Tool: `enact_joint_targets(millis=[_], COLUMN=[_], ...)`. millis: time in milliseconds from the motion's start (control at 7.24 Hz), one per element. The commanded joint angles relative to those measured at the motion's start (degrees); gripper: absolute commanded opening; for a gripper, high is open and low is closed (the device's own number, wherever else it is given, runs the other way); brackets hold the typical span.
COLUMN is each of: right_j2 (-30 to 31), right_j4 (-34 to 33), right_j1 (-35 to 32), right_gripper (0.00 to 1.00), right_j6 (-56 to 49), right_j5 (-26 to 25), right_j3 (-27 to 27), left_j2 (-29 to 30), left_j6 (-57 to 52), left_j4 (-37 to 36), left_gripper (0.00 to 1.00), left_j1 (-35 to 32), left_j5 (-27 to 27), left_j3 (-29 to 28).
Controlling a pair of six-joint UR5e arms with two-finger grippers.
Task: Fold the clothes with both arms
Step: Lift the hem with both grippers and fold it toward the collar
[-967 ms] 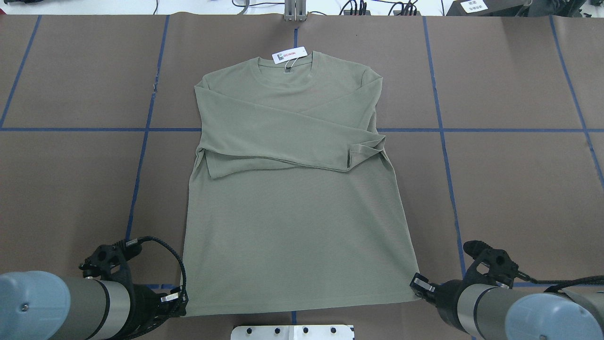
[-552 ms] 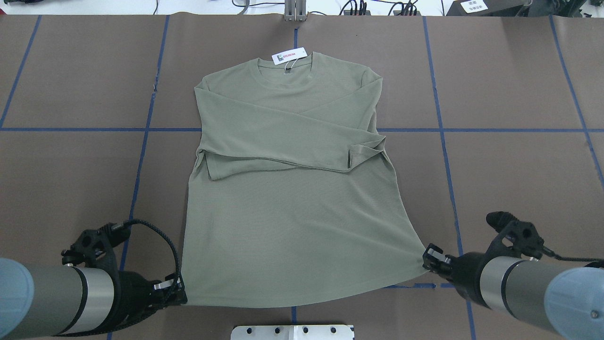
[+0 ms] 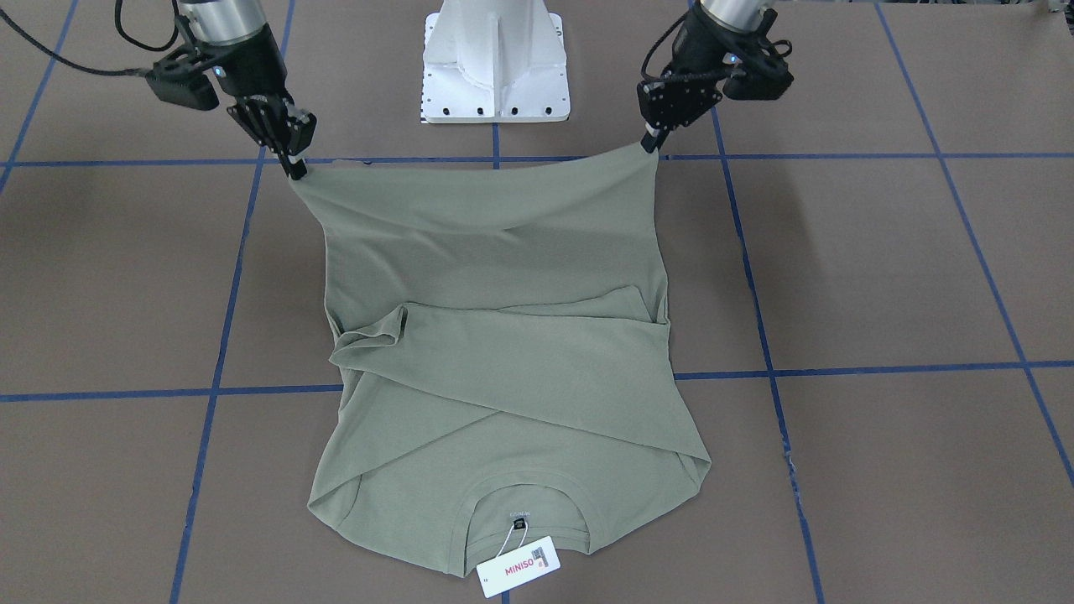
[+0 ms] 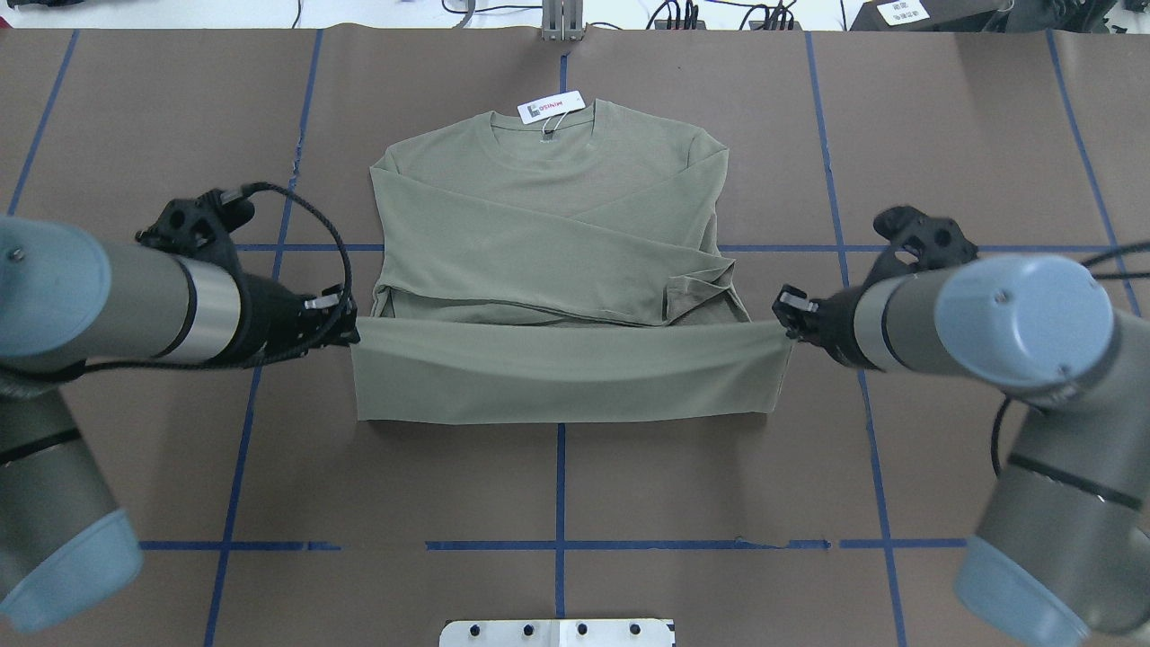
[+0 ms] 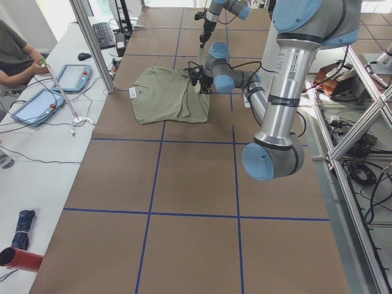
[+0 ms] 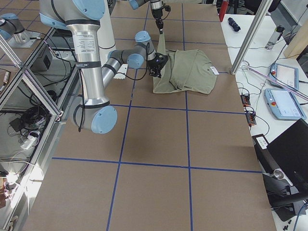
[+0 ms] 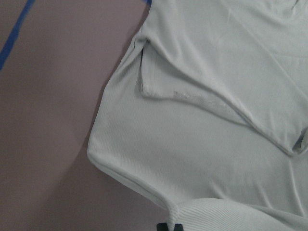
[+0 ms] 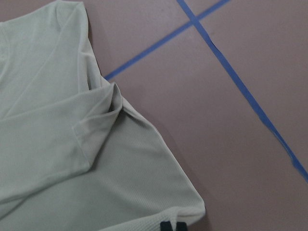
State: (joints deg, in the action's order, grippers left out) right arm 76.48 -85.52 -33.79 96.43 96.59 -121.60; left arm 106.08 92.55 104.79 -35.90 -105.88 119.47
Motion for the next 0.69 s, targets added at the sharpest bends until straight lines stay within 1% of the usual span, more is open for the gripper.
enact_joint_targets(millis=[0,276,414,552], right_j2=[-10.69,-18.43,-23.08,-25.3], right_j4=[-0.26,0.01,1.75,7.77], right_j1=[-7.41,-10.14,-11.81,-12.17], right_gripper=[0.0,0.0,0.0,0.0], right_j6=[-7.64,-11.59,-14.14,-14.86], right_j5=[3.17,3.17,3.26,3.08], right_j3=[15.19,28.19,36.18,43.31], left_j2=[6.84,9.74,12.63,15.53], left_j6=[-5.07,-6.41,-6.41,-6.41], left_j4=[3.12,13.2,15.95,20.67], left_gripper=[0.0,0.0,0.0,0.0], left_j1=[-6.52,-10.66,-11.9,-11.91], left_j5=[-0.47,-0.3,-0.21,2.84], left_j3=[-13.68,-25.1,-31.51,-38.28])
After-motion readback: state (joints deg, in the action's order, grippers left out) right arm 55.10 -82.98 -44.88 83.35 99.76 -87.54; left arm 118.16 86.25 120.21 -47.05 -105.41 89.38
